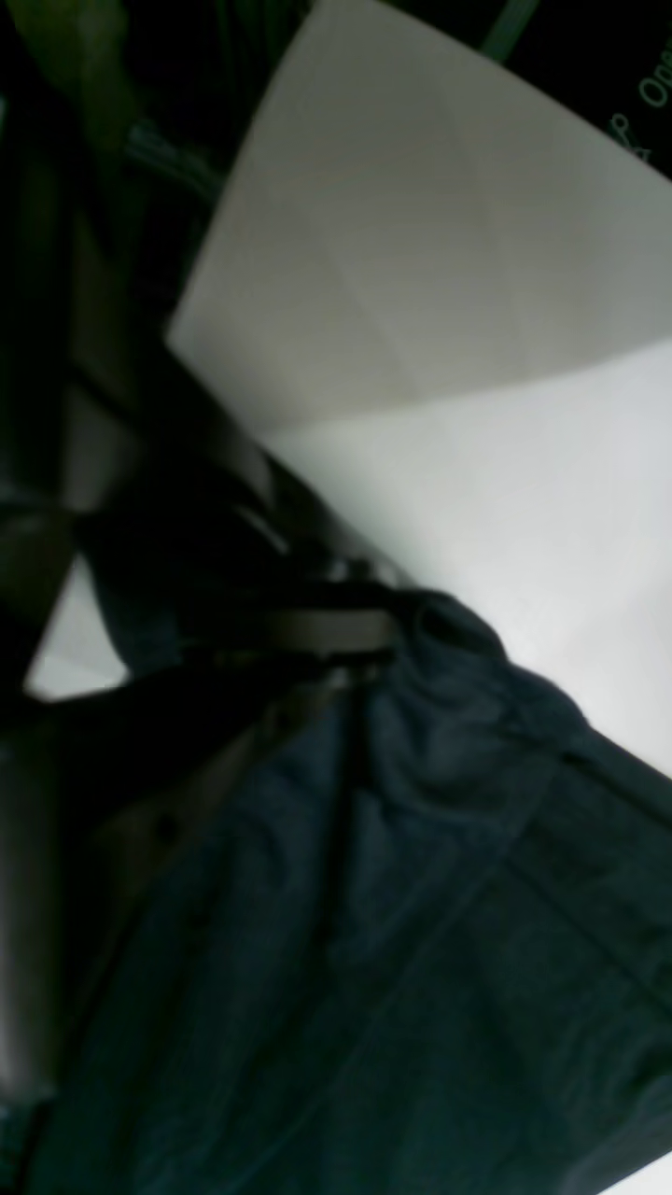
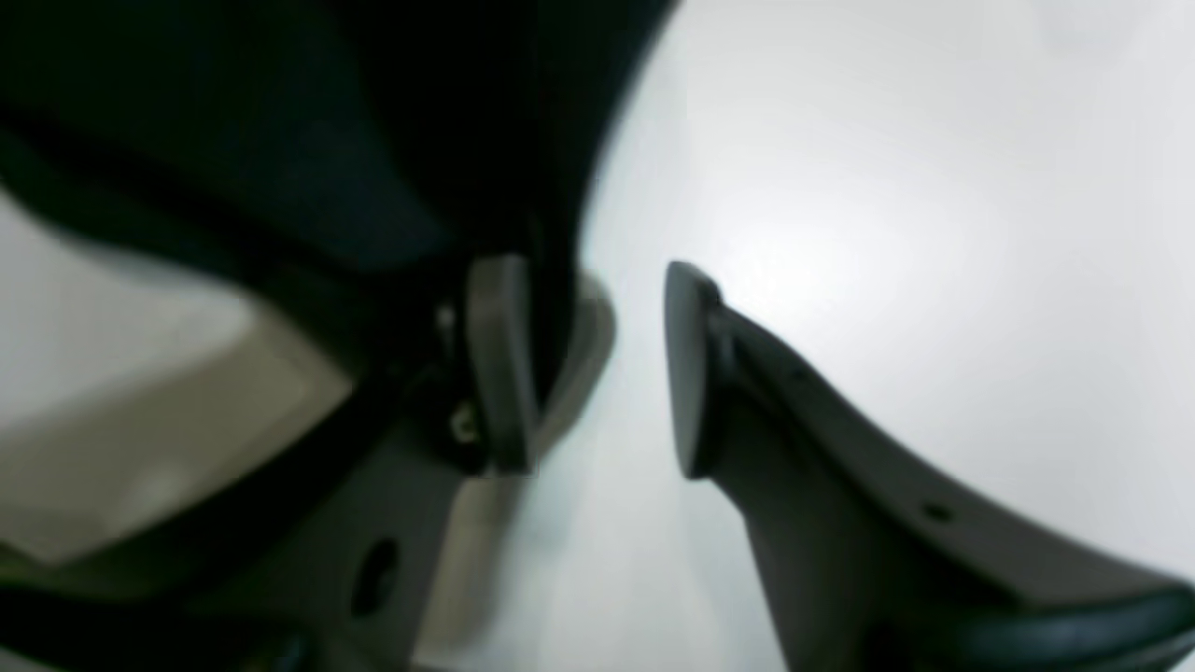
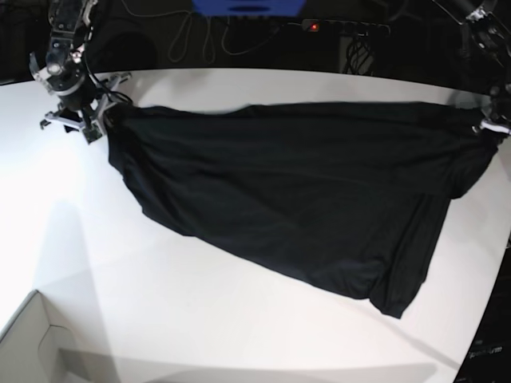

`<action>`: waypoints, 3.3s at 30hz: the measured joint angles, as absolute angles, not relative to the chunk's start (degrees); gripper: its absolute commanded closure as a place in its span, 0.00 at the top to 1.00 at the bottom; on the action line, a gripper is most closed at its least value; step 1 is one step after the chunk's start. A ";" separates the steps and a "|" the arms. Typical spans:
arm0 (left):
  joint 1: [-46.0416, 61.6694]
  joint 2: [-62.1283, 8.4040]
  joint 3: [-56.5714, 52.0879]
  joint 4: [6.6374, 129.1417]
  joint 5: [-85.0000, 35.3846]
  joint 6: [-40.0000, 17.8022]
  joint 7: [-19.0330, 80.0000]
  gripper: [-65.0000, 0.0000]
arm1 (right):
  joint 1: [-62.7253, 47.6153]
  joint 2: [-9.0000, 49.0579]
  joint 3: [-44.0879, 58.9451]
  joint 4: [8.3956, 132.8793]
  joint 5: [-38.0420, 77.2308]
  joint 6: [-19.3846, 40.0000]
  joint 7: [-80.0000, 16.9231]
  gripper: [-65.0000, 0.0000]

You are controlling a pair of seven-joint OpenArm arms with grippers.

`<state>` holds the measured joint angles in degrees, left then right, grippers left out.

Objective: Layout the t-shirt on the table in an organized manner, then fold the t-shirt properly
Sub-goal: 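Lift the shirt with both grippers and lay it flat, then release, then move both grippers down over the shirt's opposite edge to grasp it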

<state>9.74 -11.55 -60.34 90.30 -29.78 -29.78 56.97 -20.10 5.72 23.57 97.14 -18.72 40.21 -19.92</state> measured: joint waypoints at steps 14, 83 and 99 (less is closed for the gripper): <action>5.41 -13.67 -59.90 73.67 -29.95 -29.63 57.10 0.43 | -11.77 -3.03 44.23 99.13 -19.00 40.36 -20.21 0.46; -31.18 -11.64 -36.23 23.66 0.95 -18.41 2.52 0.00 | 3.97 -0.60 33.89 94.91 -19.31 40.21 -20.86 0.57; -19.84 -7.55 -36.21 46.83 -6.76 -18.06 13.34 0.00 | 16.12 0.97 16.43 73.06 -19.27 40.25 -20.97 0.57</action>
